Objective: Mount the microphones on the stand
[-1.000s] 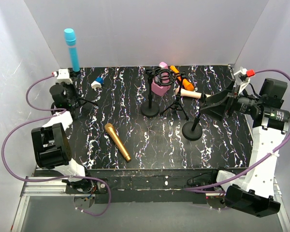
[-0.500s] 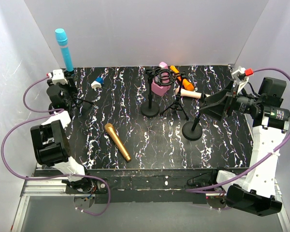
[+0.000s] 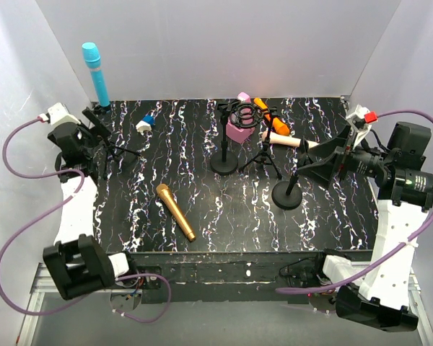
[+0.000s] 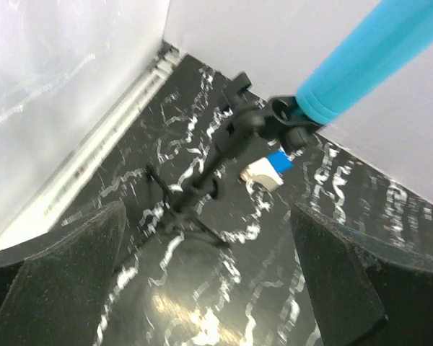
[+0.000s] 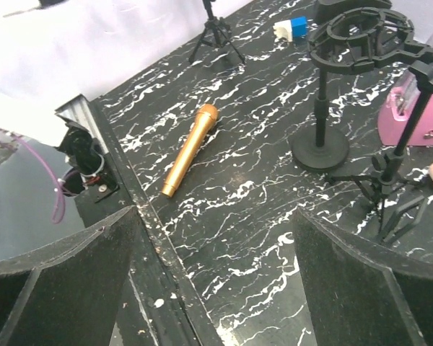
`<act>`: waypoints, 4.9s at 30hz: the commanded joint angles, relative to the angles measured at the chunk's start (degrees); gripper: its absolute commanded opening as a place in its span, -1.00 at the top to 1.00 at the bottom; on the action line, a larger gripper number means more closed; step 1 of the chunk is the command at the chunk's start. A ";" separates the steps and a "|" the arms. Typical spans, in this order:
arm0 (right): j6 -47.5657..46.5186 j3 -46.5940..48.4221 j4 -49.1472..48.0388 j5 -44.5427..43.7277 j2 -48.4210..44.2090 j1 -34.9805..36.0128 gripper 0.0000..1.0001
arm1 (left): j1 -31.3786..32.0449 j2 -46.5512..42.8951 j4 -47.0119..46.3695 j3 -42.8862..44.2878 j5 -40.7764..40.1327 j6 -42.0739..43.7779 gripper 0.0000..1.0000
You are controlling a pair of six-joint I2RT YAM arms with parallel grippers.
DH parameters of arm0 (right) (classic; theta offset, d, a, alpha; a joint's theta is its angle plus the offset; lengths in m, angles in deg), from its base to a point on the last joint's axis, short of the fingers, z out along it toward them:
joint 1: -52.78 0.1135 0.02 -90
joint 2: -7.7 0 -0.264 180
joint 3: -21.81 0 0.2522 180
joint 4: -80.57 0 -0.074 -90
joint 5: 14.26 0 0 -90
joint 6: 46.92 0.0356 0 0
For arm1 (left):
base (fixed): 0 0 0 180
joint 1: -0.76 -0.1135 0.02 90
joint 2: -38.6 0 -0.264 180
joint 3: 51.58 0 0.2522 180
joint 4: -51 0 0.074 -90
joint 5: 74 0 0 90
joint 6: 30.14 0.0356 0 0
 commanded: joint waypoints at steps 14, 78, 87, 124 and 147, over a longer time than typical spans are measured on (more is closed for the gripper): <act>10.32 -4.36 -6.45 -11.43 -7.91 0.25 -0.88 | 36.80 -14.24 49.77 -1.16 -6.97 -36.72 -0.96; 7.25 5.21 1.55 3.51 -0.44 5.24 -0.86 | 66.18 0.52 13.78 26.59 12.88 -2.92 1.00; 30.00 1.00 -19.70 6.86 -0.26 12.90 -0.84 | 76.64 17.93 -0.99 41.73 6.11 -0.28 1.00; 27.90 -5.86 -31.76 -9.33 -2.19 13.34 -0.42 | 81.75 19.62 -16.12 39.45 -6.47 -10.20 1.00; 20.26 -7.27 -26.49 -2.29 -3.78 13.25 0.95 | 69.72 13.82 9.28 45.78 16.43 -22.51 -0.96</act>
